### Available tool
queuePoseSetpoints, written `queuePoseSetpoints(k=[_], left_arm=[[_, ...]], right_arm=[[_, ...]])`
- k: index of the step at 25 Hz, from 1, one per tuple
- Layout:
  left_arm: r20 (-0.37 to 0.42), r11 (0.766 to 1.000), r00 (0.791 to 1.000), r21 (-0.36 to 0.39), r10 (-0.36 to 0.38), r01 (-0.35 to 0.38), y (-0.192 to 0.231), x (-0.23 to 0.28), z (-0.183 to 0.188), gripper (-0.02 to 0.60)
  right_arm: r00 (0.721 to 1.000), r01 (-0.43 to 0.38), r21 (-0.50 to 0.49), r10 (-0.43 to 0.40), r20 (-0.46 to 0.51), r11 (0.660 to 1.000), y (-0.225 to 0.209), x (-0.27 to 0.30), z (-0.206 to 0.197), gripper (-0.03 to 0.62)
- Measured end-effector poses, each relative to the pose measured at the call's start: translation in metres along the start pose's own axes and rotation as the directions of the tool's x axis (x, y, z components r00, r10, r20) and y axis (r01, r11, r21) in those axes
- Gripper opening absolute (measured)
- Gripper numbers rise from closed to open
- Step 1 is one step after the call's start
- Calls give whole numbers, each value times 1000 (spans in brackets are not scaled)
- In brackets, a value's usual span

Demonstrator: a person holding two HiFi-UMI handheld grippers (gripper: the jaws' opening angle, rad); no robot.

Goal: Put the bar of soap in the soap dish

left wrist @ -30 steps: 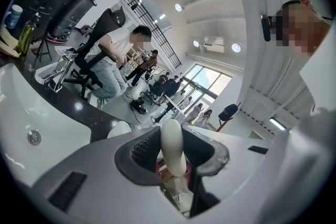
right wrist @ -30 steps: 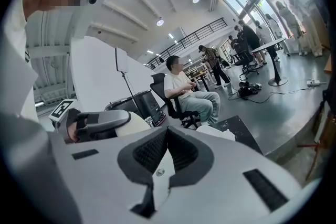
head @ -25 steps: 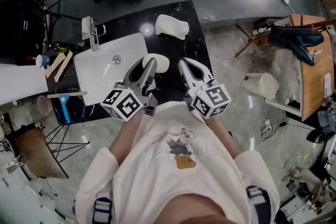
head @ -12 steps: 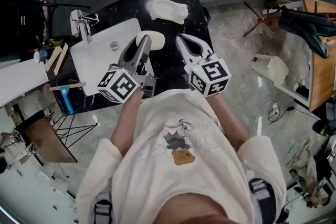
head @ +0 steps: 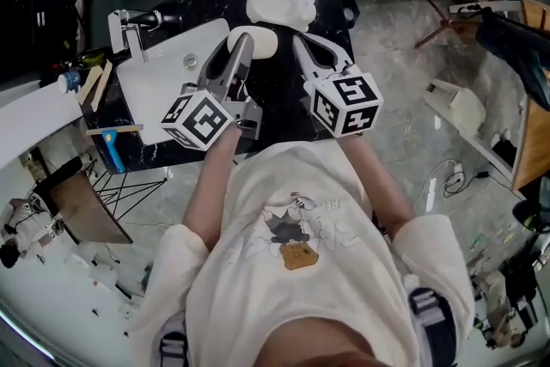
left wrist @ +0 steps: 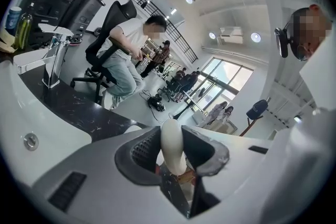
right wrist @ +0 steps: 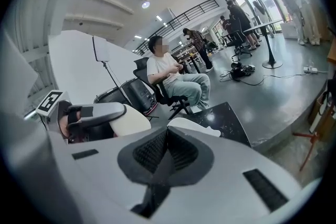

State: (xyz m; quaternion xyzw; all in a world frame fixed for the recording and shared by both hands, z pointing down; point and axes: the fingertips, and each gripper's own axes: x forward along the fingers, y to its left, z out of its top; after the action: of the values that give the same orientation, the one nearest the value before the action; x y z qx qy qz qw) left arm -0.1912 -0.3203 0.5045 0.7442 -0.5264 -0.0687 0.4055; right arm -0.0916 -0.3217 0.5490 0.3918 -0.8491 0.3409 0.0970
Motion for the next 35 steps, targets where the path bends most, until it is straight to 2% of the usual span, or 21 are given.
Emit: queuePoseSetpoints(k=[16, 29, 35], left_arm=[[-62, 992, 995, 96, 83, -77, 24, 76, -10, 129], [-120, 970, 984, 222, 132, -103, 48, 118, -27, 129], [-126, 954, 979, 274, 160, -120, 54, 128, -36, 129]], right_arm=[[998, 30, 96, -25, -61, 995, -44, 44, -3, 6], [993, 78, 103, -68, -98, 992, -56, 63, -10, 6], [988, 105, 68, -97, -117, 992, -63, 68, -15, 6]])
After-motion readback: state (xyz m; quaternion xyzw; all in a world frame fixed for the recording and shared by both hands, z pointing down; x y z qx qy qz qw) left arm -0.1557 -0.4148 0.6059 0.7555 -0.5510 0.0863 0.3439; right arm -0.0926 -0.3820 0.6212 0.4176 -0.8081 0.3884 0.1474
